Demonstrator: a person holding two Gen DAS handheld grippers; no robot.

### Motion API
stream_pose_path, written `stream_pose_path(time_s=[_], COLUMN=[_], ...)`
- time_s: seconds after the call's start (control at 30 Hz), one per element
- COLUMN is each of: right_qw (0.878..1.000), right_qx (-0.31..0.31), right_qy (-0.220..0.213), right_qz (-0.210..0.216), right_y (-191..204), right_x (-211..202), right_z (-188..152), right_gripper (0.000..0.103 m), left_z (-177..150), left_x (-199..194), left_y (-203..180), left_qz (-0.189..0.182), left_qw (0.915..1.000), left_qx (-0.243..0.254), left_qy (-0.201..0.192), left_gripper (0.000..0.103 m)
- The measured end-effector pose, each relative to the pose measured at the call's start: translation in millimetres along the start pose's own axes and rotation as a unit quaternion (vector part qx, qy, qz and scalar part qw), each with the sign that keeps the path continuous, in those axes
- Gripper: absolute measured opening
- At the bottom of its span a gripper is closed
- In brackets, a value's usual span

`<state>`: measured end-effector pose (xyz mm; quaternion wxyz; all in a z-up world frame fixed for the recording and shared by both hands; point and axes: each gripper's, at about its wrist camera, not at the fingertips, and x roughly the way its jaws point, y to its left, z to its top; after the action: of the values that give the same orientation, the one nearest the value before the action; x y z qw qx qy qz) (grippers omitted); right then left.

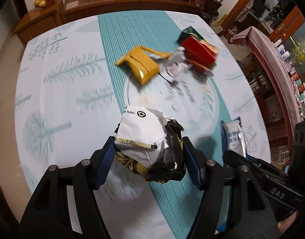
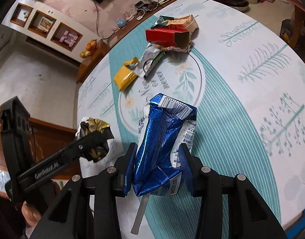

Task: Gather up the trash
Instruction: 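Carry the carton and snack bag over the bin and open both grippers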

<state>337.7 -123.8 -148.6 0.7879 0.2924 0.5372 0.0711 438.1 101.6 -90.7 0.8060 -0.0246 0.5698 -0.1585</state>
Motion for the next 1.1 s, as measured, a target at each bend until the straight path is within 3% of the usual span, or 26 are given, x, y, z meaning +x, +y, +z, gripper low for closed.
stream_pose_path(time_s=[0.3,0.57,0.83,1.1], right_qw=[0.994,0.981,0.977,0.977], right_qx=[-0.095,-0.161,-0.152,-0.082], right_qy=[0.047,0.090,0.136,0.189], right_qz=[0.037,0.058,0.066,0.048], right_y=[-32.1,-73.4,-114.5,-167.9], right_x=[-69.4,-131.3,-149.9,-115.5], right_z=[-65.0,-138.5,-203.5,-256.9], right_gripper=[0.042,0.042,0.042,0.042], left_z=[-111.9,-217.3,-305.8,-360.3], left_x=[-65.2,-102.3,-109.4,-83.4], left_y=[-59.1,-119.6,-166.2,-173.0], left_qz=[0.004,0.007,0.017,0.021], left_qw=[0.9973,0.9881,0.9864,0.9895], left_qx=[-0.061,-0.128,-0.147,-0.139], left_qy=[-0.039,-0.085,-0.072,-0.032], left_gripper=[0.063,0.063,0.063,0.063])
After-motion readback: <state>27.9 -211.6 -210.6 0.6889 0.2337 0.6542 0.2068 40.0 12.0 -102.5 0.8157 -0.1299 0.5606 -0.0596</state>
